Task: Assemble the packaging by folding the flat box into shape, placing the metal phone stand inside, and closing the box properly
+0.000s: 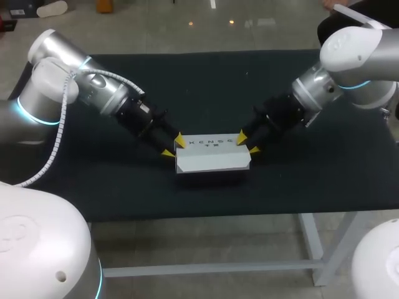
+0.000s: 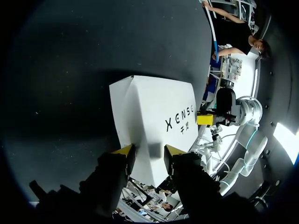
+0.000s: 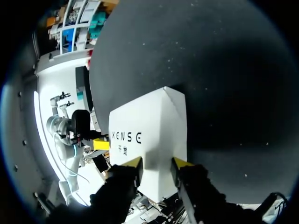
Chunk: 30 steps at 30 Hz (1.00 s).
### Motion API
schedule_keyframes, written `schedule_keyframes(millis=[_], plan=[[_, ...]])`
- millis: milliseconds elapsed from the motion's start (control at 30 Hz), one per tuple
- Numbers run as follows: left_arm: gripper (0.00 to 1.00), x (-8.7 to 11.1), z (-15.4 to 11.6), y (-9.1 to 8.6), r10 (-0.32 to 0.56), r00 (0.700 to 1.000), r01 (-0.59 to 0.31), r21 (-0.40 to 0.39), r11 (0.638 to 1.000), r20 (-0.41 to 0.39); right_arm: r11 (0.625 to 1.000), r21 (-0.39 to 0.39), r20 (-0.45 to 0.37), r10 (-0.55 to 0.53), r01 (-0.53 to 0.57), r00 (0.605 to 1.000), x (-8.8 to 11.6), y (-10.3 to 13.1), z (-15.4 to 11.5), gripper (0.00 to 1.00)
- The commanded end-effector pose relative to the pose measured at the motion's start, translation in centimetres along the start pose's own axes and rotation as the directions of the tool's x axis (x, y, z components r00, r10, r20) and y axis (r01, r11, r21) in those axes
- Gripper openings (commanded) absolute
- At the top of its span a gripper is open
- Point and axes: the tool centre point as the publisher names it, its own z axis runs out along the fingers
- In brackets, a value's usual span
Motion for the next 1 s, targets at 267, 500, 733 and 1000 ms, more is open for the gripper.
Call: schedule_keyframes(millis=[267, 500, 733, 1000], plan=[[0.43, 0.63, 0.63, -0.03, -0.005, 1.0, 0.005, 0.001, 1.0, 0.002, 1.0, 0.001, 0.006, 0.005, -0.005, 1.0, 0.46, 0.13, 0.67, 0.41], [0.43, 0.48, 0.5, -0.04, -0.007, 1.0, 0.007, 0.004, 1.0, 0.002, 1.0, -0.004, 0.006, 0.008, -0.008, 1.0, 0.25, 0.11, 0.4, 0.41], [0.44, 0.24, 0.29, -0.06, -0.013, 1.0, 0.013, 0.01, 1.0, -0.001, 1.0, -0.005, 0.007, 0.014, -0.014, 1.0, 0.04, 0.19, 0.31, 0.42], [0.44, -0.01, 0.11, -0.01, -0.02, 1.0, 0.02, 0.015, 1.0, -0.005, 1.0, -0.005, 0.01, 0.017, -0.017, 1.0, -0.03, 0.34, 0.23, 0.41]])
